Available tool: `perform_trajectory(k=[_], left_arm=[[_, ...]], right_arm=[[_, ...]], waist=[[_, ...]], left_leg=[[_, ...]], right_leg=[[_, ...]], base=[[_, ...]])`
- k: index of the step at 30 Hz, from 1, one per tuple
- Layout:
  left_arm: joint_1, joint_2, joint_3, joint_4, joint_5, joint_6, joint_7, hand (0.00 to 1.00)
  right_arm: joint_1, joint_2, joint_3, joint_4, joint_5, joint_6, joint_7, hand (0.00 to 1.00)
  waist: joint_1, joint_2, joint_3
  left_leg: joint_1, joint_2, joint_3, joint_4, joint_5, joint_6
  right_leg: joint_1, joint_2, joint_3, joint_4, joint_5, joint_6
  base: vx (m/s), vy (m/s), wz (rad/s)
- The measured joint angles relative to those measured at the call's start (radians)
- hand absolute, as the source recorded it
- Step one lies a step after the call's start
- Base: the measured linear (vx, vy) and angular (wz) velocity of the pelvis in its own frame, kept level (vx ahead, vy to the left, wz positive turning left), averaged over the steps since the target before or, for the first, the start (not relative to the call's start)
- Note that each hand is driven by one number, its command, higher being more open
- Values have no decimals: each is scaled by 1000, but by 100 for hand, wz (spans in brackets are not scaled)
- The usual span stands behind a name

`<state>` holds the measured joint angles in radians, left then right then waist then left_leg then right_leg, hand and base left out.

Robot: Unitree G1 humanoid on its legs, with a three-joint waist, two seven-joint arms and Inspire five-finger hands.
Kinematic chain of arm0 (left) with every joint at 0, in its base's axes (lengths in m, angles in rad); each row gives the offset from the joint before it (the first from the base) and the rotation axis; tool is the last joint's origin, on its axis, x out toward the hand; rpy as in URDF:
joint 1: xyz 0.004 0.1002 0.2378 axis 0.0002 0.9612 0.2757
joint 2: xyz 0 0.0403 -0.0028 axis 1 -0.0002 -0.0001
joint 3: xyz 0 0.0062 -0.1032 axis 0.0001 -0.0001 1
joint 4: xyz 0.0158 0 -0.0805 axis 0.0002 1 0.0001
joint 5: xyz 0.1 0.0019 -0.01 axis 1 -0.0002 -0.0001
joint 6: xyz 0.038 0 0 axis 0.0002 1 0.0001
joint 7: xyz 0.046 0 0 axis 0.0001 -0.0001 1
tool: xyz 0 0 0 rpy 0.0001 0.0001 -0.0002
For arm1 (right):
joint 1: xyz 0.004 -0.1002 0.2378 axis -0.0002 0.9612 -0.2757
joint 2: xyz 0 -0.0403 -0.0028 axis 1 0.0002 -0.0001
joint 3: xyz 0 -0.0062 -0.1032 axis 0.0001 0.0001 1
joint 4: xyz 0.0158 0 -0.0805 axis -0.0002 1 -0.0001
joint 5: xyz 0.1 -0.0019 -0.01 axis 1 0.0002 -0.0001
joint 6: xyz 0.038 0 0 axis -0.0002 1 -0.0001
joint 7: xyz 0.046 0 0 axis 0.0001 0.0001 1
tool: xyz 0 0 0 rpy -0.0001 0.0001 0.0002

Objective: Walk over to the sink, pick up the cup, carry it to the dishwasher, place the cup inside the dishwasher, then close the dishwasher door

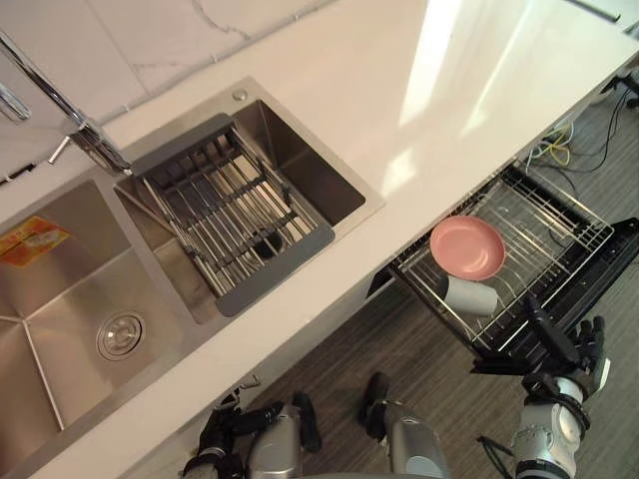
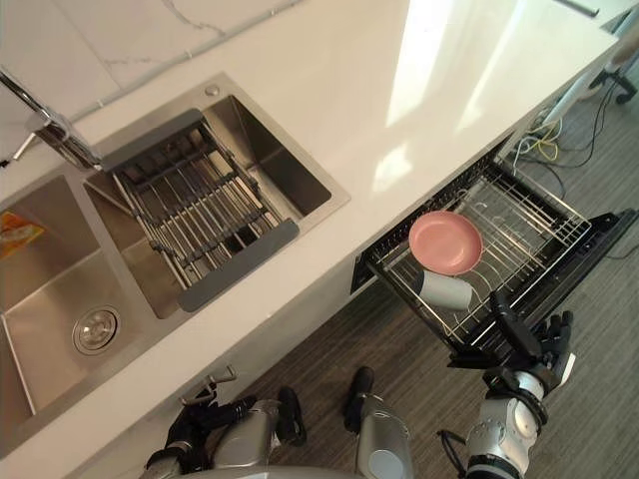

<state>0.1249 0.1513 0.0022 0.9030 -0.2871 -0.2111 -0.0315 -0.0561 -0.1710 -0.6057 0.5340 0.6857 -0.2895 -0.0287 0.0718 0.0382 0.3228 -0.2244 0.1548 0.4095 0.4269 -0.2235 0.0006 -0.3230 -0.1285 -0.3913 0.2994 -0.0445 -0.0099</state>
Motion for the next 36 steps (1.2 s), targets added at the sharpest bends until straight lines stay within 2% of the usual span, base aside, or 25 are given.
perform_trajectory(k=[5, 13, 17, 22, 26, 33, 36], left_arm=[[-26, 12, -5, -5, -10, -9, 8, 100], [-53, 20, -6, -37, -39, -11, 16, 100], [-71, 12, -8, -37, -51, -10, 27, 100], [-87, 4, -7, -36, -69, -11, 28, 100], [-109, -13, -7, -34, -76, -13, 28, 100], [-110, -41, -4, -34, -96, -25, 28, 100], [-106, -55, 2, -34, -108, -33, 28, 100]], right_arm=[[-34, -46, 6, 21, 98, 11, 79, 100], [-101, -73, 72, 4, 153, 2, 141, 100], [-145, -90, 125, -13, 156, 2, 179, 100], [-226, -108, 206, -14, 155, 17, 226, 100], [-310, -110, 272, -15, 157, 50, 253, 100], [-402, -75, 377, -26, 300, 114, 294, 100], [-412, -20, 376, -40, 354, 102, 305, 100]], waist=[[2, 0, 39], [-4, -1, 81], [-4, -1, 84], [-2, 1, 99], [-2, 13, 112], [-1, 22, 115], [-5, 24, 113]], left_leg=[[-43, 9, 0, 27, -4, 0], [-90, 11, 2, 49, -4, 6], [-99, -5, 0, 28, 12, 17], [-99, -20, -12, 11, 41, 8], [-100, -37, -36, -10, 61, 6], [-81, -68, -61, -52, 94, 3], [-72, -77, -66, -73, 105, 3]], right_leg=[[-46, -1, 3, 32, 4, -6], [-100, -12, 6, 59, 0, -9], [-119, -26, 3, 70, -2, -13], [-129, -45, -8, 97, -8, -27], [-131, -64, -26, 118, -20, -30], [-133, -100, -46, 168, -50, -31], [-130, -108, -48, 172, -56, -30]], base=[[0, 0, 0], [-31, -15, 0], [-32, -28, 5], [-8, -35, 11], [-12, -41, 19], [20, -32, 15], [-14, -26, 7]])
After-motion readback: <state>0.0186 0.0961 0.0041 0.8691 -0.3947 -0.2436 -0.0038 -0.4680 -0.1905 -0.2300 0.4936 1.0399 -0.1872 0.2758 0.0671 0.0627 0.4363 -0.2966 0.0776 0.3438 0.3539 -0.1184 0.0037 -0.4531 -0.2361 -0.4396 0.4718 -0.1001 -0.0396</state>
